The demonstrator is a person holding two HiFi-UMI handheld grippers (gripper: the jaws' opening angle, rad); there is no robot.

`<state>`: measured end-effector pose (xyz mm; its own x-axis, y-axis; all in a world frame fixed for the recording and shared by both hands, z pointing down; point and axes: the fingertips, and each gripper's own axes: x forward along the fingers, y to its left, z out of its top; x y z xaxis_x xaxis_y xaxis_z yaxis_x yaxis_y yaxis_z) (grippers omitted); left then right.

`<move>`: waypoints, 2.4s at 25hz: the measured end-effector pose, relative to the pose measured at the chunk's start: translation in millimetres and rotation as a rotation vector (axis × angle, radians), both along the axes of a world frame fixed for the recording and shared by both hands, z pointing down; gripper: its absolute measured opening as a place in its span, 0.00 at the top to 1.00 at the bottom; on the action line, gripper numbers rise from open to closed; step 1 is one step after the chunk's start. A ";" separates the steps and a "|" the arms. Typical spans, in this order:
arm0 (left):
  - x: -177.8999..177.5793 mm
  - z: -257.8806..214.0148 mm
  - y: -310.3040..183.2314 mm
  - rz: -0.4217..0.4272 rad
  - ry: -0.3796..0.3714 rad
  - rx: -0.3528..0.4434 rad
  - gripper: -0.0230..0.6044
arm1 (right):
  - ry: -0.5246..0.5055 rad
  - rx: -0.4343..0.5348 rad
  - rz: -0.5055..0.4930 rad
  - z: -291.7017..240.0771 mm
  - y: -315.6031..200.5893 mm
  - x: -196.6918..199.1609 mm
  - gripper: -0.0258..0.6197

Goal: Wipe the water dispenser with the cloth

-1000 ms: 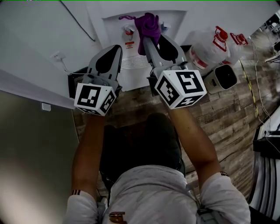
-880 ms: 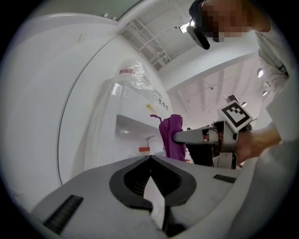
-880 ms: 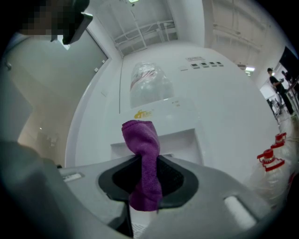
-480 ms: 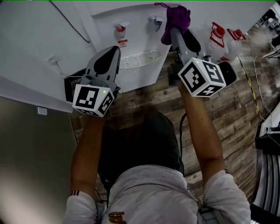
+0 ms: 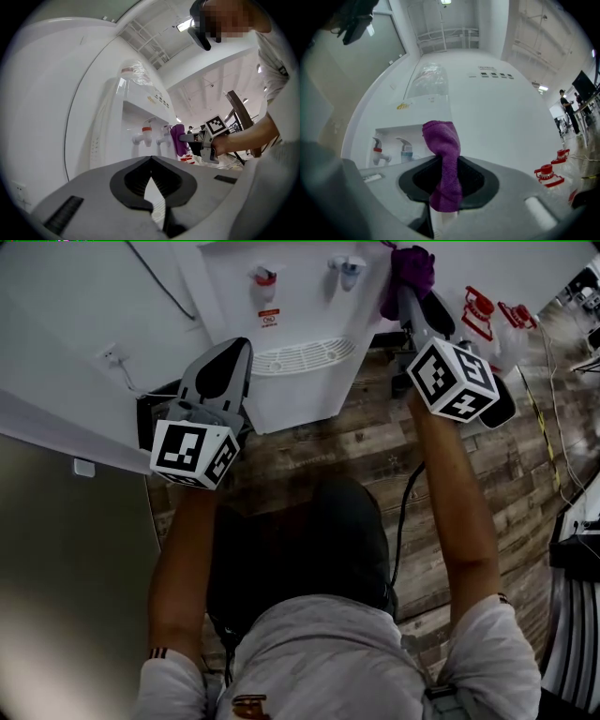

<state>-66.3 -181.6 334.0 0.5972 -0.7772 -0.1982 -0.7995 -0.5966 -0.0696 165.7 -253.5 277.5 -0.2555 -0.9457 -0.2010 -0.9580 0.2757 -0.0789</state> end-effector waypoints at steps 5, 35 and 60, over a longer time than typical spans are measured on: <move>-13.1 14.0 1.1 -0.030 -0.004 0.005 0.97 | -0.036 0.001 0.010 11.7 4.0 4.1 0.81; -67.7 57.4 -6.0 -0.125 0.002 -0.067 0.97 | -0.002 -0.103 -0.375 124.5 47.6 -271.0 0.80; -53.2 71.7 0.9 -0.117 -0.004 -0.087 0.97 | 0.058 -0.097 -0.149 134.9 -7.8 -139.3 0.80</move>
